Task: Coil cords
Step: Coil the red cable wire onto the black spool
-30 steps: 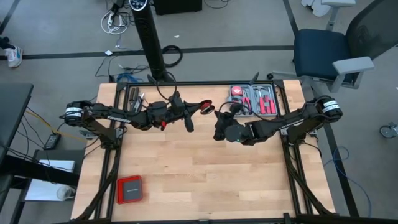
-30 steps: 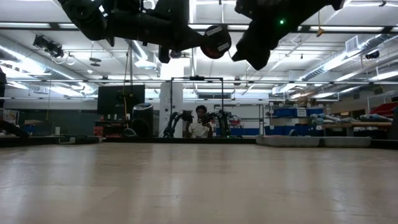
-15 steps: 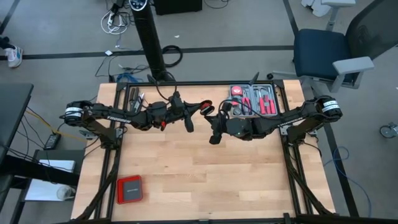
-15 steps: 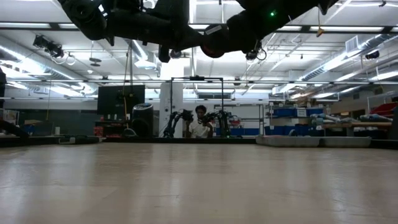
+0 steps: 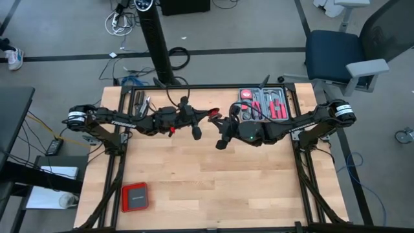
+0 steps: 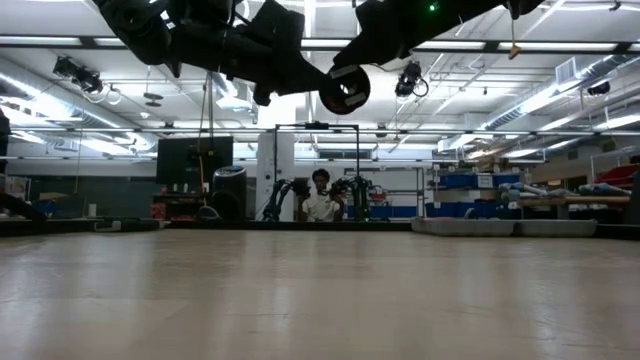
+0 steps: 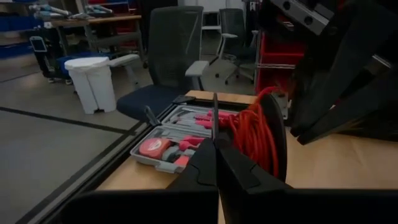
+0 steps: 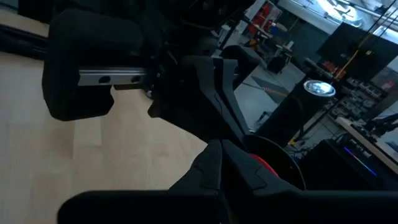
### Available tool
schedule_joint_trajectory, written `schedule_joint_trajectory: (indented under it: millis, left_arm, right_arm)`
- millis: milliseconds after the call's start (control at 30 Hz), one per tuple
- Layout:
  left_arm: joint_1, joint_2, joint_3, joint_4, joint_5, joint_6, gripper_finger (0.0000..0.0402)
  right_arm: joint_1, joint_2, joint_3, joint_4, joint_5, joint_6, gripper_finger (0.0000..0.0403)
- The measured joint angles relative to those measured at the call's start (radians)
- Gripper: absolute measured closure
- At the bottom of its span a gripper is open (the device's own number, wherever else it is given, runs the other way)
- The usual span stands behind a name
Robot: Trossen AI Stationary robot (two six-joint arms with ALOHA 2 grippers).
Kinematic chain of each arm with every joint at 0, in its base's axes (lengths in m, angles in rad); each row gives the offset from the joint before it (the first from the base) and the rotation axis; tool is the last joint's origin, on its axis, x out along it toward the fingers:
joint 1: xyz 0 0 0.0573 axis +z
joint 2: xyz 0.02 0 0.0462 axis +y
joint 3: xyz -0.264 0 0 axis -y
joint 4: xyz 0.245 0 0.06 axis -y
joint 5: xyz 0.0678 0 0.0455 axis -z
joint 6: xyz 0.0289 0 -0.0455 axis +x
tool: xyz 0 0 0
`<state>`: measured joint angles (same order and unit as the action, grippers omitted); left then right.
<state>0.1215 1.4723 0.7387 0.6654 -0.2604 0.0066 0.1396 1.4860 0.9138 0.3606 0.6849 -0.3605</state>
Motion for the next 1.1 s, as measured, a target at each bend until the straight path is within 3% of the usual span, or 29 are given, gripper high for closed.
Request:
schedule_joint_trajectory:
  millis: [333, 533, 733, 900, 1100]
  left_arm:
    - [0.000, 0.000, 0.000, -0.027, -0.003, 0.010, 0.0401]
    - [0.003, 0.000, 0.000, -0.048, -0.002, 0.014, 0.0401]
    - [0.003, 0.000, 0.000, -0.044, 0.015, 0.016, 0.0401]
    - [0.003, 0.000, 0.000, -0.037, 0.016, 0.016, 0.0401]
    - [0.003, 0.000, 0.000, -0.031, 0.023, 0.016, 0.0401]
  right_arm:
    - [0.017, -0.005, 0.000, 0.011, 0.011, -0.002, 0.0365]
    - [0.035, -0.060, 0.000, 0.036, 0.110, -0.045, 0.0365]
    - [0.034, -0.144, 0.000, -0.160, 0.116, 0.031, 0.0363]
    - [0.010, -0.235, 0.000, -0.367, -0.055, 0.191, 0.0364]
    - [0.004, -0.275, 0.000, -0.534, -0.057, 0.170, 0.0359]
